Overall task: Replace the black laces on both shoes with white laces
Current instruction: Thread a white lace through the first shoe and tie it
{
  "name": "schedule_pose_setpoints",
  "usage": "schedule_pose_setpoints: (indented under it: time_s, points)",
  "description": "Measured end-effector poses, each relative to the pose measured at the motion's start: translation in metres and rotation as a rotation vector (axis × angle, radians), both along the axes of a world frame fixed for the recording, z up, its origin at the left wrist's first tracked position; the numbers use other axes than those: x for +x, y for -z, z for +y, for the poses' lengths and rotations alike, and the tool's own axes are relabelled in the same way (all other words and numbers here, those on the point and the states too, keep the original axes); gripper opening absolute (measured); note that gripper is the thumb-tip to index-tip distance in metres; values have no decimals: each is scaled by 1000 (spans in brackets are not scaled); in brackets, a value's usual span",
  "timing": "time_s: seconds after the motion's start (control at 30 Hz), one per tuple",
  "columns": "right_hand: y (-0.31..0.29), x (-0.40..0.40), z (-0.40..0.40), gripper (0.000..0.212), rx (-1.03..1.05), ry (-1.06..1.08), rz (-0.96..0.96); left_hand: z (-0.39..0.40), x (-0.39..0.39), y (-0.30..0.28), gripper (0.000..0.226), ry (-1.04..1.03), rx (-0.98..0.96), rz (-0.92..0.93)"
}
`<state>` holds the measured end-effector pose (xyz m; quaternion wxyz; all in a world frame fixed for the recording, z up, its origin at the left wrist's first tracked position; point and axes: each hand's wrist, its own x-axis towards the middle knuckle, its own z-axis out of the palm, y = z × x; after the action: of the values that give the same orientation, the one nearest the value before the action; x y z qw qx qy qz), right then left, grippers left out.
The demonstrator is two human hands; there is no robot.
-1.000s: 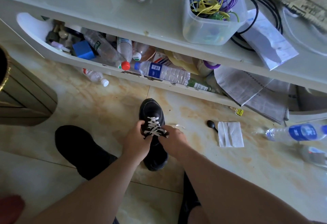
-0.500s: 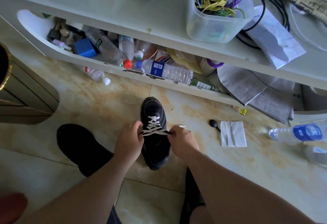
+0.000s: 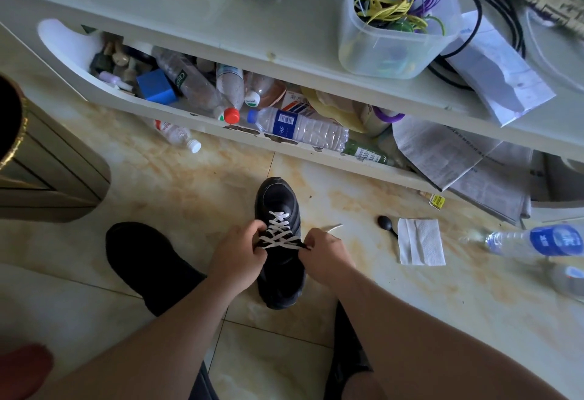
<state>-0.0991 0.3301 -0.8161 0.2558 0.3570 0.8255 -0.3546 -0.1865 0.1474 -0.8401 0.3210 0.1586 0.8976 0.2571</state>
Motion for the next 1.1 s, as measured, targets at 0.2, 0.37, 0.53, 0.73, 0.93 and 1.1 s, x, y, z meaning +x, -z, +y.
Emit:
schedule_pose_setpoints:
  time_s: [0.2, 0.37, 0.53, 0.73, 0.93, 1.1]
  points:
    - [-2, -33, -12, 19, -229, 340, 114, 23, -17, -11, 22, -100, -36, 269]
    - [8, -46, -5, 30, -142, 283, 85, 33, -25, -3, 15, -211, 10, -118]
    - [15, -47, -1, 32, -166, 192, 79, 26, -22, 3, 30, -200, 15, -154]
    - [18, -42, 9, 17, -186, 112, 87, 20, -21, 7, 33, -41, -11, -46]
    - [10, -47, 8, 20, -152, -24, 17, 25, -38, 0, 25, 474, -151, 275]
    - [3, -47, 10, 20, -167, -165, -63, 30, -36, -3, 19, 651, -226, 359]
